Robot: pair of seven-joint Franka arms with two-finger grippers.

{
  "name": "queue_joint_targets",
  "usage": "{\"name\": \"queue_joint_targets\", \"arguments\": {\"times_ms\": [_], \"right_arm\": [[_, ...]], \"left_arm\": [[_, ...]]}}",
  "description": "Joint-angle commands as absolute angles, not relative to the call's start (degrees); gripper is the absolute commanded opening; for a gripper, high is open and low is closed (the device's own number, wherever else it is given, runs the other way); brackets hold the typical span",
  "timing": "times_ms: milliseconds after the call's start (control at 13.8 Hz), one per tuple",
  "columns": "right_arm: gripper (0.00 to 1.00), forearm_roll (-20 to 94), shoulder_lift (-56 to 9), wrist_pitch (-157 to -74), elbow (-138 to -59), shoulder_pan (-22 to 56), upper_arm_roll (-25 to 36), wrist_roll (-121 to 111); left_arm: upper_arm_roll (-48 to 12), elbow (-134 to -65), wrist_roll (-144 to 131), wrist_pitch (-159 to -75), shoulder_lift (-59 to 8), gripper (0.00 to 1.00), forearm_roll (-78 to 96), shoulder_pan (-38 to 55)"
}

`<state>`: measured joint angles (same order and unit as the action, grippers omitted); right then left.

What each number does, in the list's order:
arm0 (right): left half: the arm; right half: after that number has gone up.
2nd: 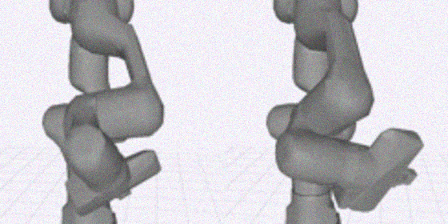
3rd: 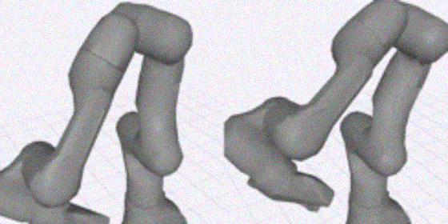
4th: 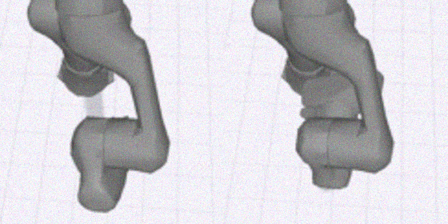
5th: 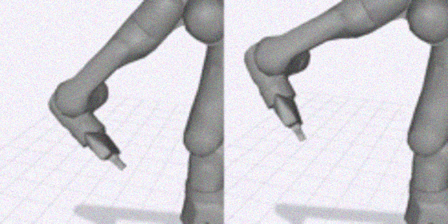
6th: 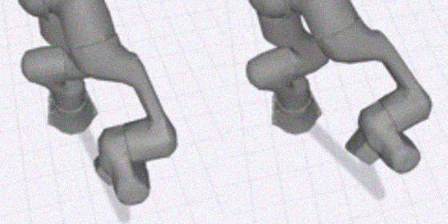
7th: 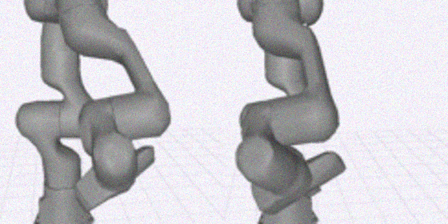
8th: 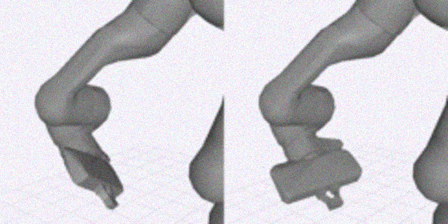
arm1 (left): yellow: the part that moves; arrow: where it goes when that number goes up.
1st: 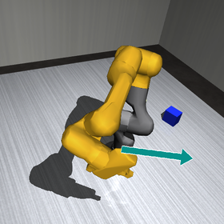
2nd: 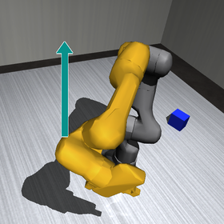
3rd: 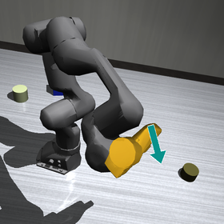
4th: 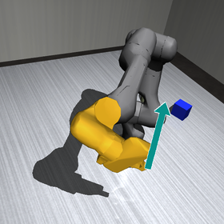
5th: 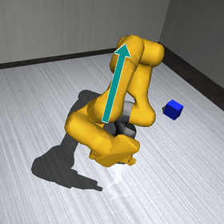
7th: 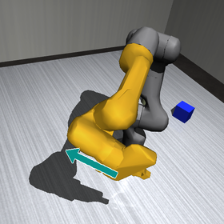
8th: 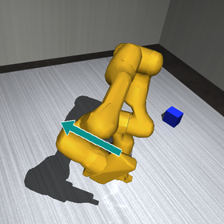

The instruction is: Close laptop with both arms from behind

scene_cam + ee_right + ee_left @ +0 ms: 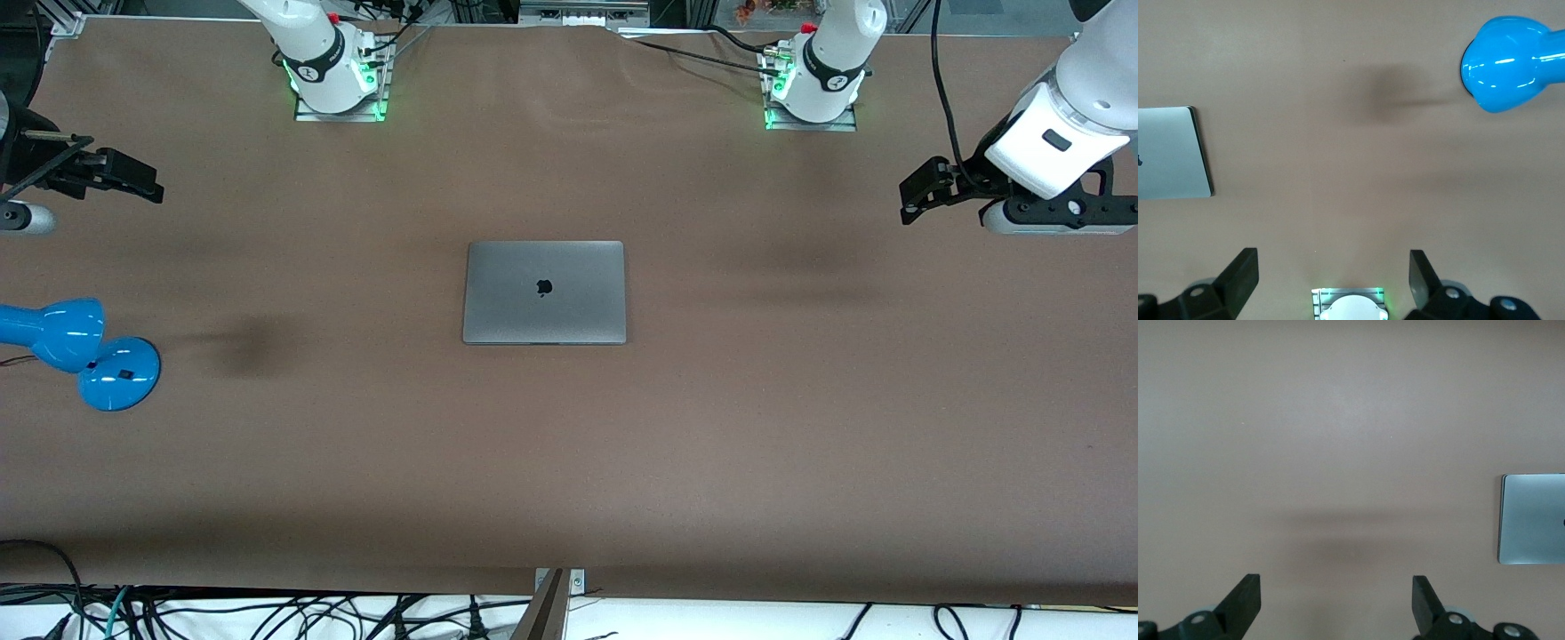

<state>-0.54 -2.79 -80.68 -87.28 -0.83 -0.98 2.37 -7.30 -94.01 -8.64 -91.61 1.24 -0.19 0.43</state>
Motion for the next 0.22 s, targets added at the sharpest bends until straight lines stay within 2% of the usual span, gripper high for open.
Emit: {"name": "queue_joint_targets", "arguments": {"times_ms": [0,145], "right_arm": [[1.0,-0.3,-1.8,-80.2,-87.7,-1.1,-1.3,1.8],[1.0,-0.3,-1.8,-80.2,-87.7,-1.2,-1.3,1.6]], "left_arm": [[-7.0,-91.2,-8.3,-89.7,-0.3,1.0,-2.4,1.0],[-7.0,-91.2,-8.3,-89.6,-0.4,1.0,-2.5,1.0]]}}
